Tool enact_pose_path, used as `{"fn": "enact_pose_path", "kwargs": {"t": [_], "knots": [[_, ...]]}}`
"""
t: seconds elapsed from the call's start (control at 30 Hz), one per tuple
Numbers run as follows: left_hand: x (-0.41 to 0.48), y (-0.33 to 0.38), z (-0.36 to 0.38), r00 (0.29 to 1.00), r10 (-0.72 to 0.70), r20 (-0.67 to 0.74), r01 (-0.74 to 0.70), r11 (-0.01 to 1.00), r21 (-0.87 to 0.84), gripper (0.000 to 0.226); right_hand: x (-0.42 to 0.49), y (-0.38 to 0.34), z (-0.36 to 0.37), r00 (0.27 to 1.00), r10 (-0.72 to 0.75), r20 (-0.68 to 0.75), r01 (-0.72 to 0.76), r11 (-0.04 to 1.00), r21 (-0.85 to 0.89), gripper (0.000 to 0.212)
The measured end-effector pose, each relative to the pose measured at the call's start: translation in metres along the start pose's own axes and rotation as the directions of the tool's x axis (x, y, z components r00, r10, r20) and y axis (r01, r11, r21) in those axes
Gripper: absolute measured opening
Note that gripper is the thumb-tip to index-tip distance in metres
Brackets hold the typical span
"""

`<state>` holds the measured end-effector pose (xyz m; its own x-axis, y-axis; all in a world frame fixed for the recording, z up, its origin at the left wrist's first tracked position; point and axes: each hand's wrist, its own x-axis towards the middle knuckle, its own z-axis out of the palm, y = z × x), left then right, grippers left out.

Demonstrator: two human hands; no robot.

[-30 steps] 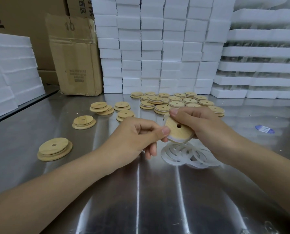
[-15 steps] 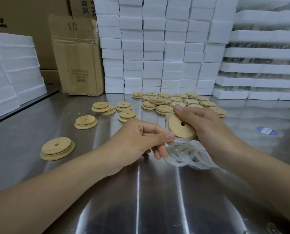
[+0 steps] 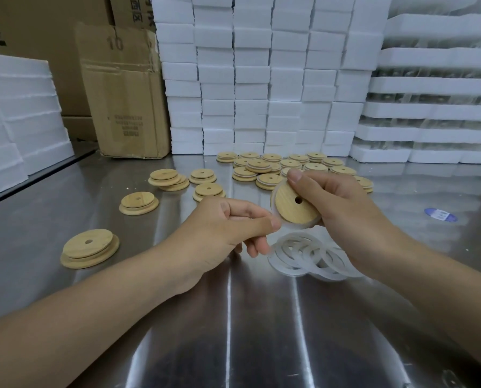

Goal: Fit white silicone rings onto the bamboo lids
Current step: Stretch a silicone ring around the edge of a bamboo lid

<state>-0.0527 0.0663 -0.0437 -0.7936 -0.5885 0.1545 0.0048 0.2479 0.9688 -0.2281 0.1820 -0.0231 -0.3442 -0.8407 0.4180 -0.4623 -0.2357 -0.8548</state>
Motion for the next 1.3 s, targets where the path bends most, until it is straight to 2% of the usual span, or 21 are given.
{"fn": "enact_pose_path", "kwargs": {"t": [0.27,0.47,0.6,0.7,0.83,0.97,1.17,1.3], "knots": [[-0.0008,0.0036,0.0014,0.998,-0.057,-0.028,0.056,0.998,-0.015,0.013,-0.0007,-0.0026,-0.0001,0.999,-0.047,0.000,0.047,0.999,-0.016,0.061],[0.0024,0.0067,0.0018,0.996,-0.088,-0.026,0.089,0.995,0.040,0.030,-0.0018,0.0040,0.0043,0.996,-0.032,-0.085,0.036,0.999,0.037,0.059],[0.0002,0.0044,0.0018,0.997,-0.070,-0.018,0.069,0.996,-0.048,0.013,-0.0029,0.0045,0.0057,0.998,-0.008,-0.057,0.009,1.000,0.019,0.055],[0.0002,0.0015,0.0023,0.998,-0.054,-0.036,0.050,0.991,-0.127,0.025,-0.0017,0.0018,0.0032,0.999,0.002,-0.036,-0.001,1.000,0.007,0.048],[-0.0025,0.0001,0.0038,1.000,-0.010,-0.017,0.009,0.998,-0.062,0.026,-0.0015,0.0016,0.0001,0.999,0.001,-0.036,0.000,1.000,0.015,0.051],[-0.0033,-0.0001,0.0048,1.000,0.002,0.000,-0.002,0.999,-0.040,0.016,-0.0013,0.0020,0.0014,0.999,-0.001,-0.038,0.003,0.999,0.045,0.053],[-0.0028,-0.0018,0.0027,1.000,0.003,0.008,-0.003,0.999,-0.053,0.018,-0.0032,-0.0007,0.0044,0.999,0.007,-0.047,0.000,0.990,0.143,0.040],[-0.0033,-0.0018,0.0025,1.000,0.018,0.010,-0.017,0.998,-0.059,0.019,-0.0049,-0.0012,0.0084,0.993,0.046,-0.112,-0.024,0.981,0.190,0.037]]}}
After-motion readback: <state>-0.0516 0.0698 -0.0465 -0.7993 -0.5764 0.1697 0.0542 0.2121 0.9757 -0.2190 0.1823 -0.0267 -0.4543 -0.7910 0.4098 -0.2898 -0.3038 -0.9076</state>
